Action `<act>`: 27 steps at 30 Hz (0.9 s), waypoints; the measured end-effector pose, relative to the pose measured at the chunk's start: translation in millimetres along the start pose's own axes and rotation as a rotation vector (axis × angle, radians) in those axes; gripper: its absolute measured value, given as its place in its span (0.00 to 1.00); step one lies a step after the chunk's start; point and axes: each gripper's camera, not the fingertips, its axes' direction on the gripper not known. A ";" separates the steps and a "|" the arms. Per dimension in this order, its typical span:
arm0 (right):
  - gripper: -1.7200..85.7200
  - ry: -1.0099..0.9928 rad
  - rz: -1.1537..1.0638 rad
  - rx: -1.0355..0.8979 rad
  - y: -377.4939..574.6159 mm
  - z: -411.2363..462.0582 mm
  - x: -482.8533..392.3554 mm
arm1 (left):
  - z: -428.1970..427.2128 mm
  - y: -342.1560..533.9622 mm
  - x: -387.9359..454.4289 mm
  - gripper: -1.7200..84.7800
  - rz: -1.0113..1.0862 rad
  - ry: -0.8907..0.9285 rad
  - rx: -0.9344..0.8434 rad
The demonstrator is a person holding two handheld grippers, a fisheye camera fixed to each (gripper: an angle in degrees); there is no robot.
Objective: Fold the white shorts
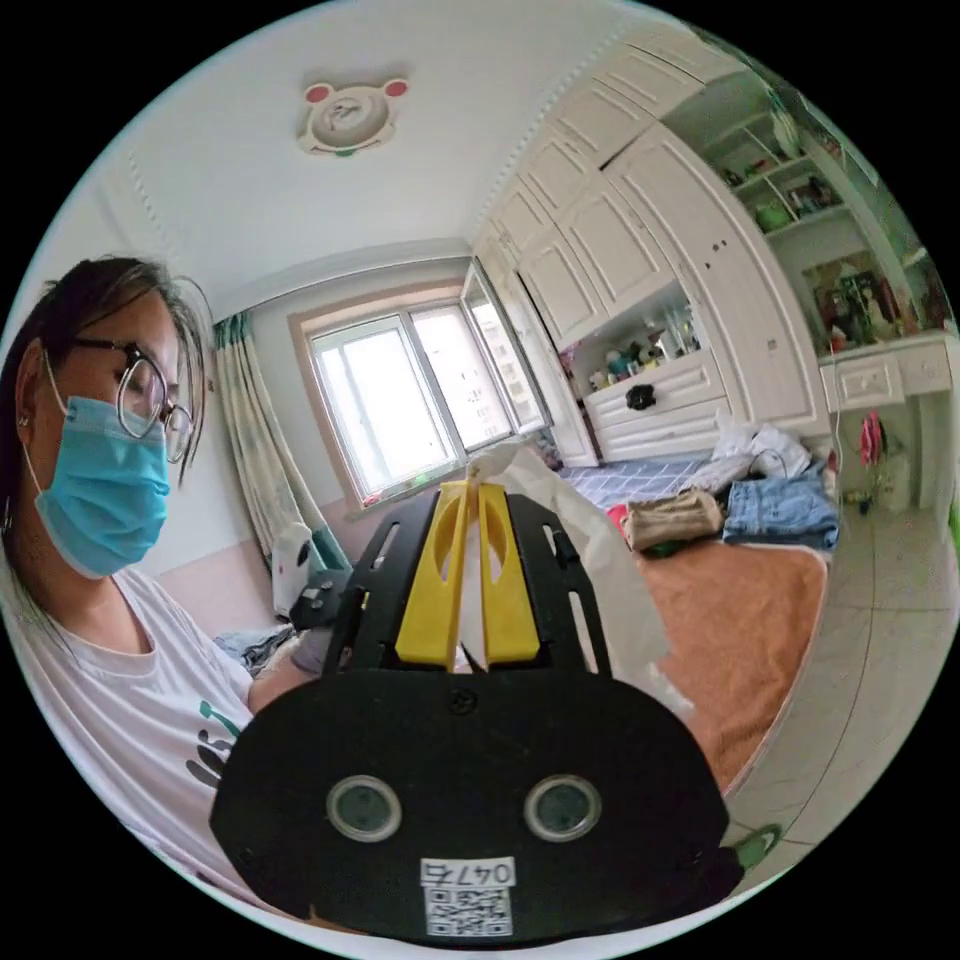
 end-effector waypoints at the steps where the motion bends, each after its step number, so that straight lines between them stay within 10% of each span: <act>1: 0.01 0.026 -0.043 0.011 -13.2 -3.6 -8.9 | -26.5 -18.7 -3.4 0.02 0.034 -0.037 0.027; 9: 0.01 0.150 0.084 -0.219 -65.9 131.4 92.4 | 107.9 -157.8 -89.4 0.02 0.048 -0.279 -0.349; 16: 0.02 0.166 -0.111 -0.171 -71.6 147.4 54.2 | 74.6 -161.4 18.7 0.02 0.207 -0.652 -0.185; 27: 0.02 0.360 0.526 -0.774 200.8 221.9 170.7 | 450.7 45.8 229.4 0.03 0.513 -0.162 -0.854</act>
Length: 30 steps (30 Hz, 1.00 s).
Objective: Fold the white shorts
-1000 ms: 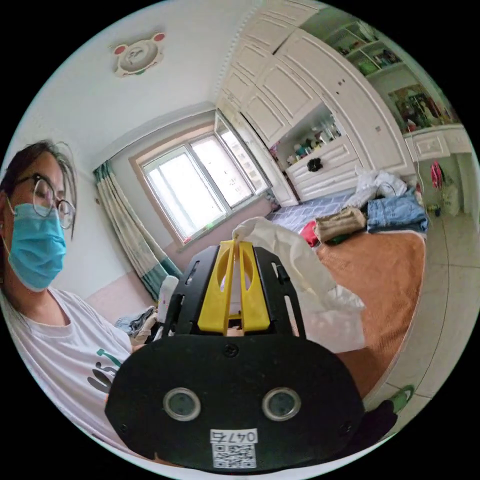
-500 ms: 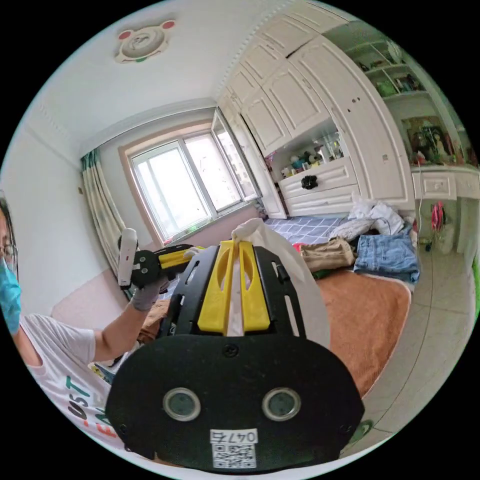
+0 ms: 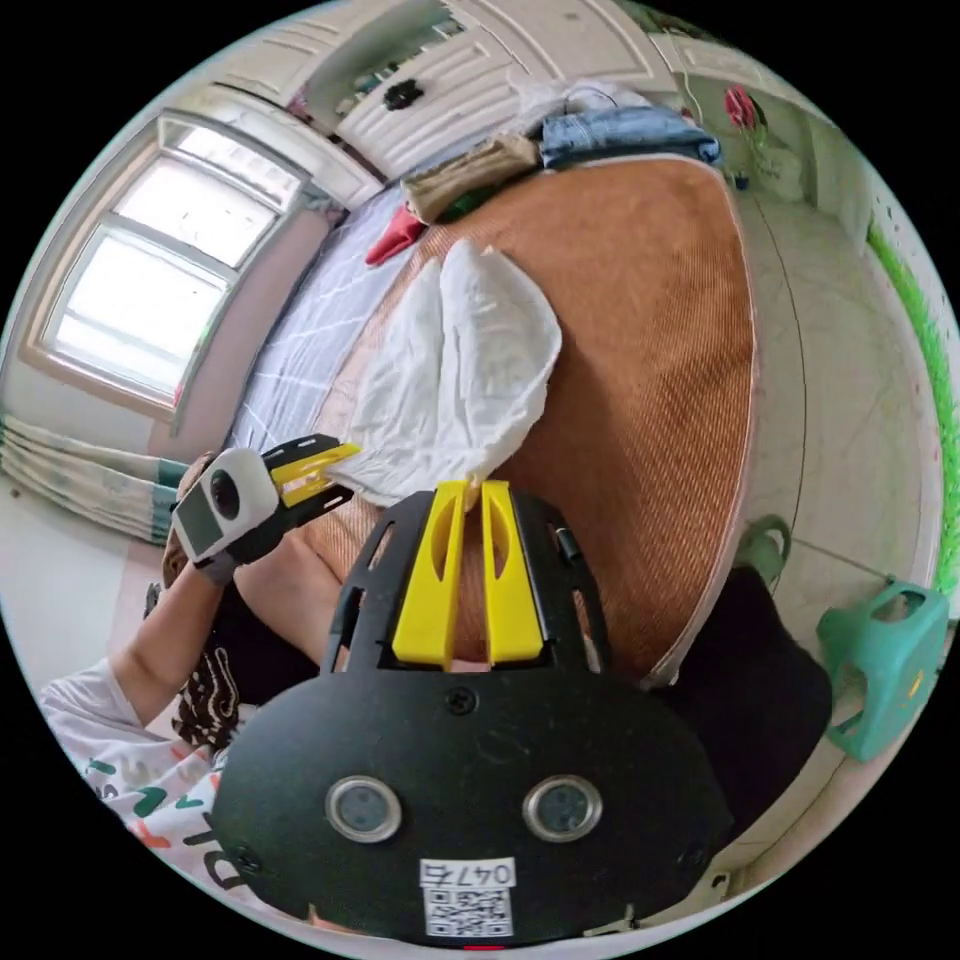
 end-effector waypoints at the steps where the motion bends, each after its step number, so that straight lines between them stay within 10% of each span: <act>1: 0.03 -0.025 0.032 -0.031 12.0 9.0 7.6 | 12.9 -7.0 10.8 0.03 0.004 -0.017 -0.015; 8: 0.08 0.034 0.064 0.026 7.7 -21.3 11.7 | 45.0 -10.2 9.1 0.07 -0.015 0.009 0.024; 19: 0.02 0.024 0.027 -0.126 -112.4 42.4 -27.4 | 143.1 91.9 -115.8 0.11 -0.298 0.652 0.323; 30: 0.01 0.156 0.084 0.039 -72.3 -2.5 -96.1 | 253.5 120.4 -154.9 0.11 -0.495 0.747 0.331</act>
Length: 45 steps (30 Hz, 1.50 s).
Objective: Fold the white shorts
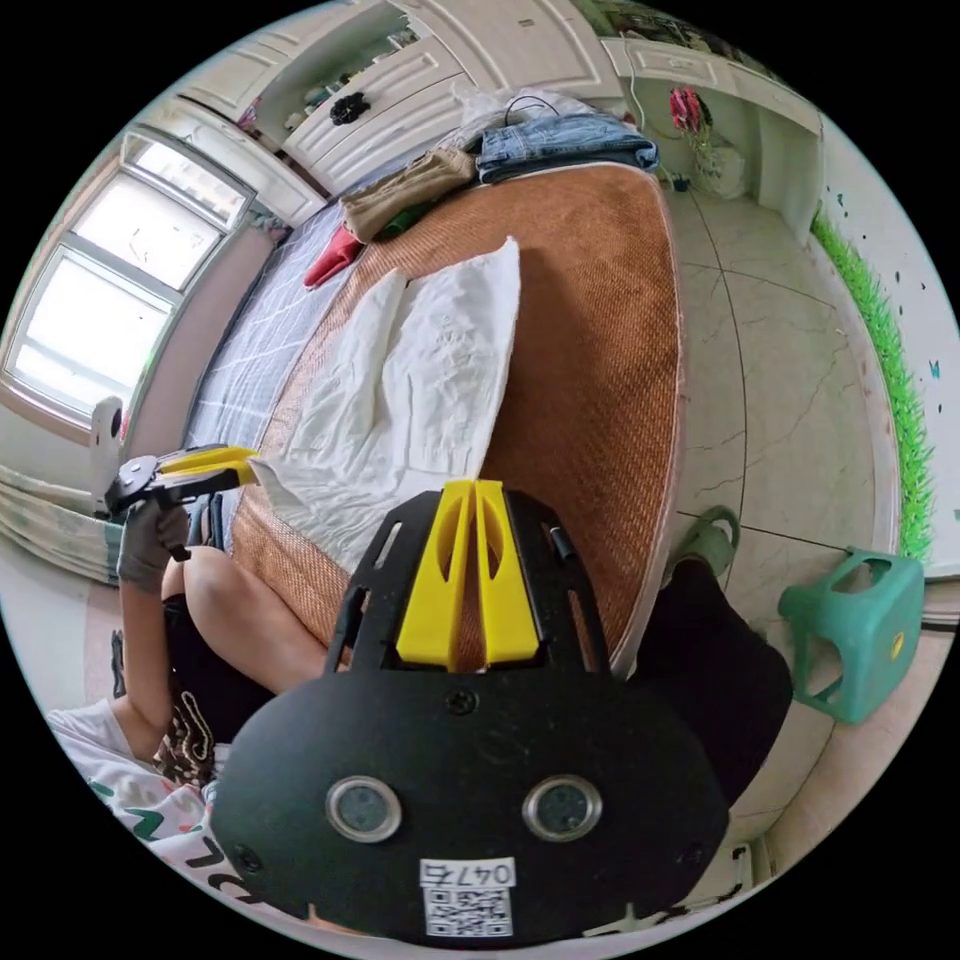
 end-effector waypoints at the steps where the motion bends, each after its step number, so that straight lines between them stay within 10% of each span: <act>1: 0.01 0.019 -0.005 -0.019 6.6 1.7 -6.2 | 7.5 6.4 -8.8 0.11 -0.011 0.023 0.004; 15: 0.01 0.121 -0.125 -0.173 6.2 4.4 -60.8 | 7.1 124.4 -123.6 0.11 -0.142 0.234 0.395; 29: 0.01 0.113 -0.108 -0.137 6.0 -11.3 -82.9 | 254.4 45.9 -165.6 0.05 -0.364 0.293 0.052; 36: 0.01 0.120 -0.112 -0.118 8.5 -18.1 -92.1 | 202.4 78.9 -130.0 0.01 -0.400 0.024 0.128; 40: 0.01 0.149 -0.133 -0.126 7.8 -19.6 -99.6 | 234.4 85.1 -86.7 0.02 -0.180 -0.314 -0.286; 45: 0.01 0.132 -0.132 -0.125 8.9 -22.3 -96.7 | 241.2 91.1 -109.1 0.12 -0.309 0.199 0.011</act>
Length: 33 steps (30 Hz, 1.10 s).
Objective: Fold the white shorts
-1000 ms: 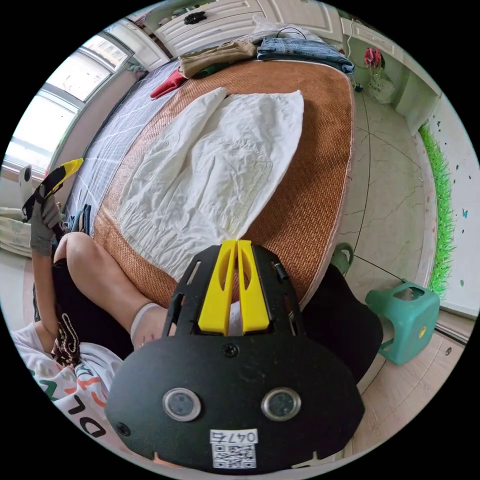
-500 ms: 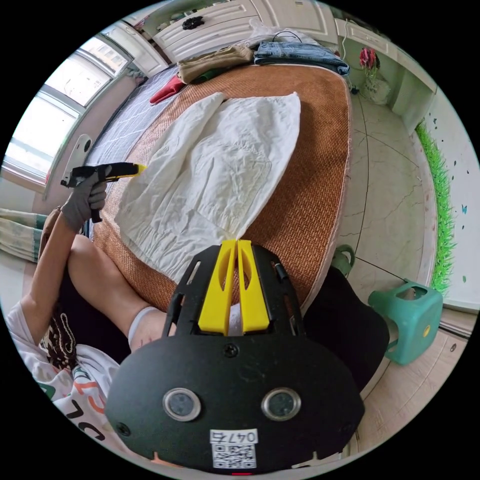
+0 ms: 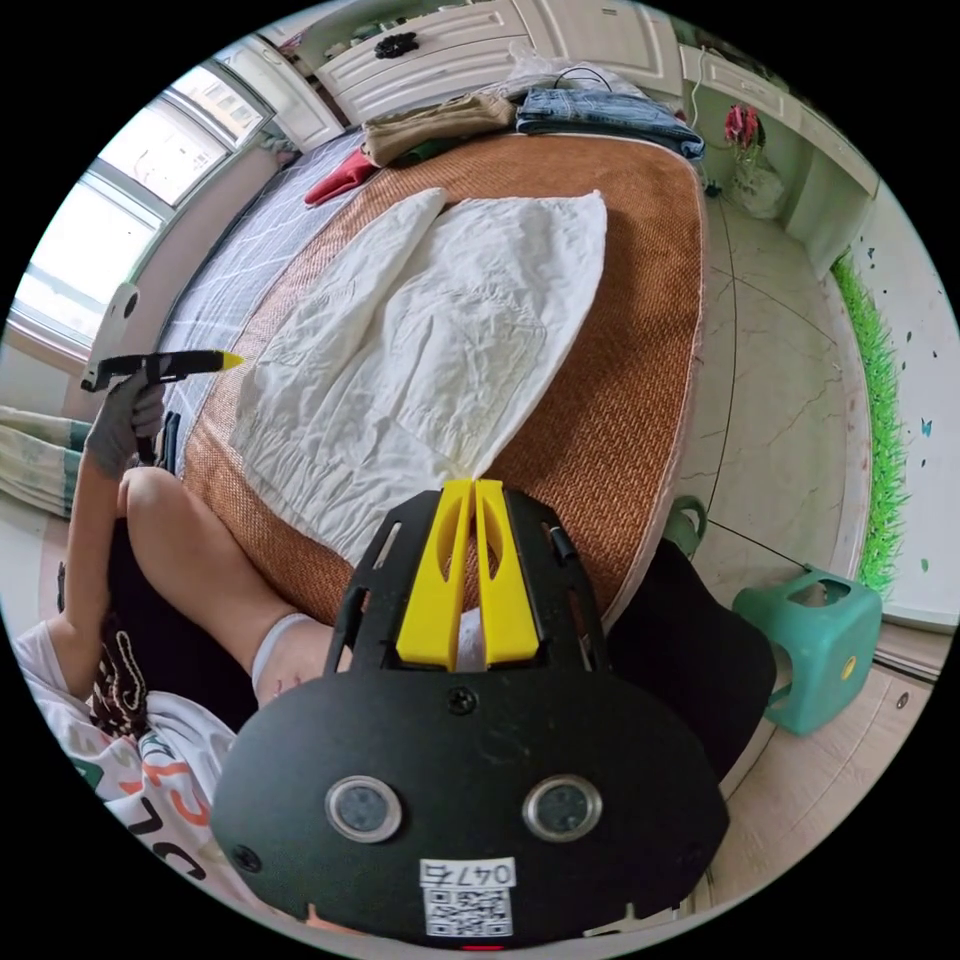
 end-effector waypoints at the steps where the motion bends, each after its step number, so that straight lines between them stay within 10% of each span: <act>1: 0.01 -0.010 0.007 0.004 1.2 -0.3 2.0 | 0.0 -9.3 -12.3 0.13 -0.055 0.086 0.064; 15: 0.01 -0.011 0.036 -0.003 5.5 2.1 9.2 | 106.6 -37.8 1.6 0.01 -0.137 0.255 0.029; 22: 0.01 -0.069 0.094 0.005 10.3 8.2 15.8 | 44.8 -11.4 119.6 0.01 0.027 -0.561 -0.093; 28: 0.01 -0.076 0.056 -0.010 8.5 19.4 12.4 | 74.1 -19.7 85.8 0.09 -0.087 0.188 0.086; 33: 0.01 -0.122 0.085 -0.006 16.1 21.3 25.6 | 125.7 -63.8 90.7 0.11 -0.170 0.163 0.055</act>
